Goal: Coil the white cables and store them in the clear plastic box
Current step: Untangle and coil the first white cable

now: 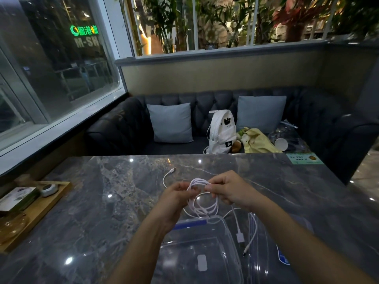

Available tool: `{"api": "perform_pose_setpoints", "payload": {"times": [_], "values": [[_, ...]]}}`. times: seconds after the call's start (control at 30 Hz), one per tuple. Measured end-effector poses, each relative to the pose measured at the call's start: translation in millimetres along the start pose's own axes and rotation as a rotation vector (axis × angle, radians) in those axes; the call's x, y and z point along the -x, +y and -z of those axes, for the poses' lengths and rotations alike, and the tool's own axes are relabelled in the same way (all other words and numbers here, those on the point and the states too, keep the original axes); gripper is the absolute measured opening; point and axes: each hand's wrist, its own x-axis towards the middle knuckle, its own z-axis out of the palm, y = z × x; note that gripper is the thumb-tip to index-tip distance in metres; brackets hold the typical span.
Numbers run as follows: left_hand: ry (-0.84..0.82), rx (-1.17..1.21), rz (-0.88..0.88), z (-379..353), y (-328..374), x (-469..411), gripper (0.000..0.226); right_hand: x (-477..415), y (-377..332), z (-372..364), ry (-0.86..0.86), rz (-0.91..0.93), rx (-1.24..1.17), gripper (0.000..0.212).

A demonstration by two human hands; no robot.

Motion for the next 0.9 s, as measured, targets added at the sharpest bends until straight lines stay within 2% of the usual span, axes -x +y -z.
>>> {"api": "perform_pose_setpoints", "payload": {"times": [0.1,0.2,0.3,0.37,0.5,0.6,0.7,0.83,0.9], "values": [[-0.146,-0.13,-0.098,2,-4,5,0.026,1,1,7,0.025,-0.009,-0.068,0.021],[-0.295,-0.445,-0.223,7,-3,11,0.048,1,2,12,0.036,-0.01,-0.094,0.022],[-0.277,-0.93,-0.384,15,1,11,0.045,5,5,17,0.001,-0.022,-0.082,0.018],[-0.198,-1.089,-0.481,17,3,9,0.037,7,9,18,-0.021,-0.027,-0.085,0.013],[-0.048,-1.174,-0.608,16,0,7,0.023,9,11,16,-0.046,-0.018,-0.042,0.012],[-0.003,-1.123,-0.595,14,-3,6,0.016,8,8,16,-0.039,-0.003,0.026,0.013],[0.016,-1.106,-0.526,11,-6,6,0.021,8,5,15,-0.033,0.019,0.171,0.022],[0.197,-1.381,-0.566,7,-10,8,0.026,10,1,12,-0.024,0.078,0.282,0.021],[0.171,-1.318,-0.511,8,-10,6,0.034,10,0,11,-0.013,0.119,0.348,0.019]]}}
